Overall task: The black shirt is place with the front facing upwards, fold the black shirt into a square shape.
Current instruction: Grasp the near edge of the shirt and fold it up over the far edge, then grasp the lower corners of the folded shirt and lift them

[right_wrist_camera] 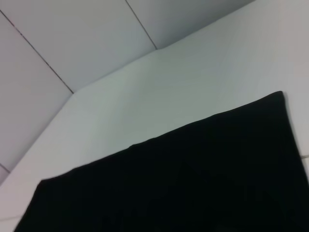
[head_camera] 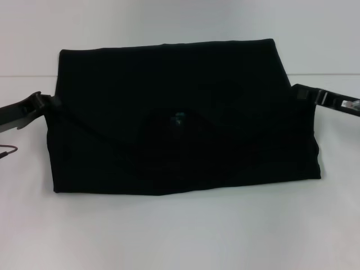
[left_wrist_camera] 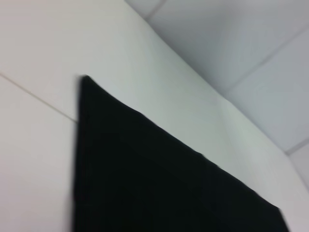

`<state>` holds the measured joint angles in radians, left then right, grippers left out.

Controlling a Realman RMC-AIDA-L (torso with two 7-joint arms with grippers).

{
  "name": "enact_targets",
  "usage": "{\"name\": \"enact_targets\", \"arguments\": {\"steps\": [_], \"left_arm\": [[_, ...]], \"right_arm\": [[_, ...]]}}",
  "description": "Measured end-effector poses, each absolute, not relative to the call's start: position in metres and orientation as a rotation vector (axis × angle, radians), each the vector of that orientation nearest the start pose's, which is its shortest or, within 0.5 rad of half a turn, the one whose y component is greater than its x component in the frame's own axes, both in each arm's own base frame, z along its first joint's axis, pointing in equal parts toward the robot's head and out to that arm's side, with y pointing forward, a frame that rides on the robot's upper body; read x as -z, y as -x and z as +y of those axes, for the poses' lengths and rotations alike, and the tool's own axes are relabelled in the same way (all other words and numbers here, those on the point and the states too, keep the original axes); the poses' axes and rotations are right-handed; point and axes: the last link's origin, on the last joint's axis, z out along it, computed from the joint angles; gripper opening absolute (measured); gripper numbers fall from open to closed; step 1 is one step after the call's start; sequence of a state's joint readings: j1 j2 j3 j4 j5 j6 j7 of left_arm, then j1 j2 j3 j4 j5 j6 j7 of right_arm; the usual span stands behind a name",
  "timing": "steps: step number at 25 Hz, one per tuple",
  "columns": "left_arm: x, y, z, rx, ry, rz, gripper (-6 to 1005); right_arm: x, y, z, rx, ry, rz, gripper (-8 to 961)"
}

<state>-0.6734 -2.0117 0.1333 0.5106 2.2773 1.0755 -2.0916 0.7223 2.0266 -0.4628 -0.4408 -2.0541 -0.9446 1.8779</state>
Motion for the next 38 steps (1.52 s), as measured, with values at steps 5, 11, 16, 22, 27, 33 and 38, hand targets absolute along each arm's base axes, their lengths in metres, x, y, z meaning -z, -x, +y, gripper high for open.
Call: {"name": "enact_targets", "arguments": {"steps": [5, 11, 16, 22, 27, 33, 38], "left_arm": [[-0.049, 0.333, 0.401, 0.785, 1.729, -1.582, 174], [-0.038, 0.330, 0.400, 0.796, 1.749, -1.563, 223], [-0.047, 0.338, 0.392, 0.836, 1.723, -1.642, 396], [-0.072, 0.342, 0.370, 0.838, 1.864, -1.709, 531], [-0.085, 0.354, 0.345, 0.687, 1.941, -1.851, 667], [-0.081, 0.361, 0.335, 0.512, 1.984, -1.873, 869], [-0.073, 0.357, 0.340, 0.492, 1.998, -1.850, 908]], "right_arm": [[-0.015, -0.288, 0.427, -0.660, 1.992, 1.295, 45], [-0.015, -0.296, 0.429, -0.622, 1.949, 1.298, 232], [-0.019, -0.306, 0.417, -0.656, 1.944, 1.333, 437], [-0.038, -0.309, 0.381, -0.869, 2.079, 1.206, 665], [-0.026, -0.299, 0.347, -0.822, 2.414, 0.945, 671], [0.002, -0.294, 0.330, -0.766, 2.550, 0.861, 763], [0.011, -0.292, 0.326, -0.751, 2.580, 0.850, 862]]}}
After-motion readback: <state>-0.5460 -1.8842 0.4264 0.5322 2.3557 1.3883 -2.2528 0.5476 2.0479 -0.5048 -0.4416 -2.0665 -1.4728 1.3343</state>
